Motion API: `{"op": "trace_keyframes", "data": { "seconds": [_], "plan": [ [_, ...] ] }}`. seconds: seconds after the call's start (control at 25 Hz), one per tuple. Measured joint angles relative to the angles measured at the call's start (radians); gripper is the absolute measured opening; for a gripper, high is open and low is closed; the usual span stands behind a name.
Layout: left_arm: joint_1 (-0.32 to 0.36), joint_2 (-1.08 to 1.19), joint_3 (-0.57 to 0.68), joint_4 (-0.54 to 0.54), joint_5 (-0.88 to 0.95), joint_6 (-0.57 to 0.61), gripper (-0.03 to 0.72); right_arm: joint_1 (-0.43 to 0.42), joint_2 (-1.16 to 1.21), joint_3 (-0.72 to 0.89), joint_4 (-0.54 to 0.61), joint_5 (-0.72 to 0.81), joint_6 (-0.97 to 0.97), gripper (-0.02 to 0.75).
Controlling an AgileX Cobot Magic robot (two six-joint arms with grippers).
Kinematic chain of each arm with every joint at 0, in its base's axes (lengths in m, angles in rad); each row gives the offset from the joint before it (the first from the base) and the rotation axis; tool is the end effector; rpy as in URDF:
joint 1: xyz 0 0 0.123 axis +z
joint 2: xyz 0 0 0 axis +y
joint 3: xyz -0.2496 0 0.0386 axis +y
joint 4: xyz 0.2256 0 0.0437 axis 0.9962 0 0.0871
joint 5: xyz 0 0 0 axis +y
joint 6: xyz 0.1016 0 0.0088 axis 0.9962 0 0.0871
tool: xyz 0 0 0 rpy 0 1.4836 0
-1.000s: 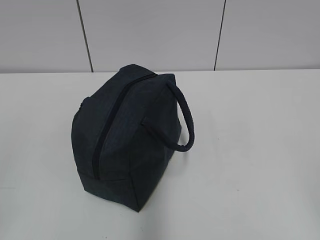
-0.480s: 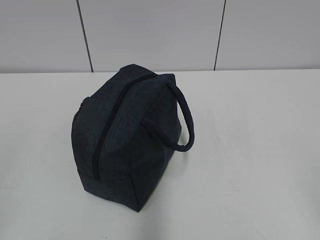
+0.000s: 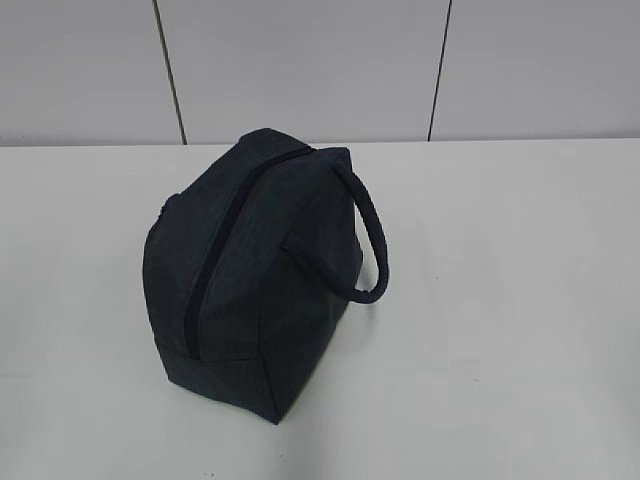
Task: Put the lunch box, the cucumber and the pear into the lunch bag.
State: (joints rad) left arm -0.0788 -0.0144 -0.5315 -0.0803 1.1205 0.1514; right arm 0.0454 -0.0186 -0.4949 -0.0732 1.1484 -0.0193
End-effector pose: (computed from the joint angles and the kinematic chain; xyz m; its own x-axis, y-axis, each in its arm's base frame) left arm 0.0093 -0.0081 0.2649 -0.4461 0.1514 -0.8821 0.1953 0.9783 0.0692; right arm 0.0119 -0.0063 0.2529 -0.5193 -0.0729 -0.8515 -0.0140 0.9969 -0.0768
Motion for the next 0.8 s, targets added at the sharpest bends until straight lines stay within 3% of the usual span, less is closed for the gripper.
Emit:
{"op": "trace_keyframes", "data": {
  "seconds": [0.8],
  "plan": [
    [0.0, 0.0, 0.0, 0.0, 0.0, 0.0, 0.276, 0.0, 0.0, 0.0, 0.0, 0.0, 0.0, 0.497]
  ]
}}
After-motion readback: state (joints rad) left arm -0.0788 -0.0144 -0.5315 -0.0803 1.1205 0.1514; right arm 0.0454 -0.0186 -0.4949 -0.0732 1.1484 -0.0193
